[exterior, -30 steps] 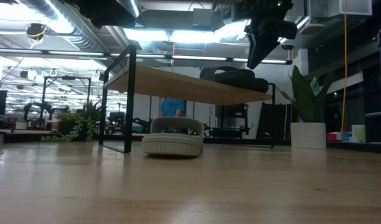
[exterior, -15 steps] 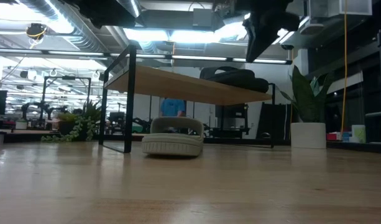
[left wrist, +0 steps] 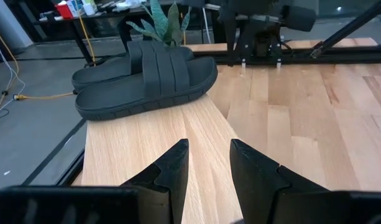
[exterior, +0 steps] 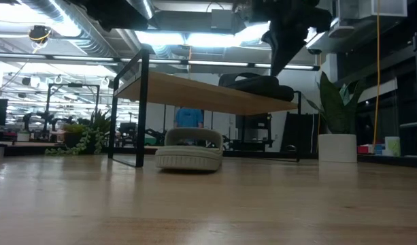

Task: Pick and place slides into the shelf
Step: Put the black slipper on the shelf

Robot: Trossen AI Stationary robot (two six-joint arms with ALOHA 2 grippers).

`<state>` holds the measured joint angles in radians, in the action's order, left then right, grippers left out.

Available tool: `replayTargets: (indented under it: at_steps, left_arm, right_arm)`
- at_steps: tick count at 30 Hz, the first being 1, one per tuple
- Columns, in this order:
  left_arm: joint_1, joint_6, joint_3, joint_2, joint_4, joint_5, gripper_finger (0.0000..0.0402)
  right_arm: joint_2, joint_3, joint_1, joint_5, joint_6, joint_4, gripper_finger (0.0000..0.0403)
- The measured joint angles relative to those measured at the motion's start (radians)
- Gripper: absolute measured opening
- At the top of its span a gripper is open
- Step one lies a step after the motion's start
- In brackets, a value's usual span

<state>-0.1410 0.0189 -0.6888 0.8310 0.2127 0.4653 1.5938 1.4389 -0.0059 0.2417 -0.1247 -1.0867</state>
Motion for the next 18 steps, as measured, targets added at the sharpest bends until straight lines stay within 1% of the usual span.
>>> replayTargets:
  at_steps: [5,7,11,18]
  left_arm:
    - [0.000,0.000,0.000,0.000,0.004,0.000,0.0110]
    - [0.000,0.000,0.000,0.000,0.005,0.000,0.0110]
    - [0.000,0.000,0.000,0.000,0.005,0.000,0.0110]
    - [0.000,0.000,0.000,0.000,0.007,0.000,0.0110]
  right_arm:
    - [0.026,0.000,-0.003,0.003,-0.016,-0.001,0.0004]
    - [0.035,0.000,-0.005,0.026,-0.013,-0.003,0.0007]
    - [0.041,0.000,-0.006,0.124,-0.012,-0.003,0.0033]
    - [0.042,0.000,-0.021,0.128,-0.012,-0.003,0.0070]
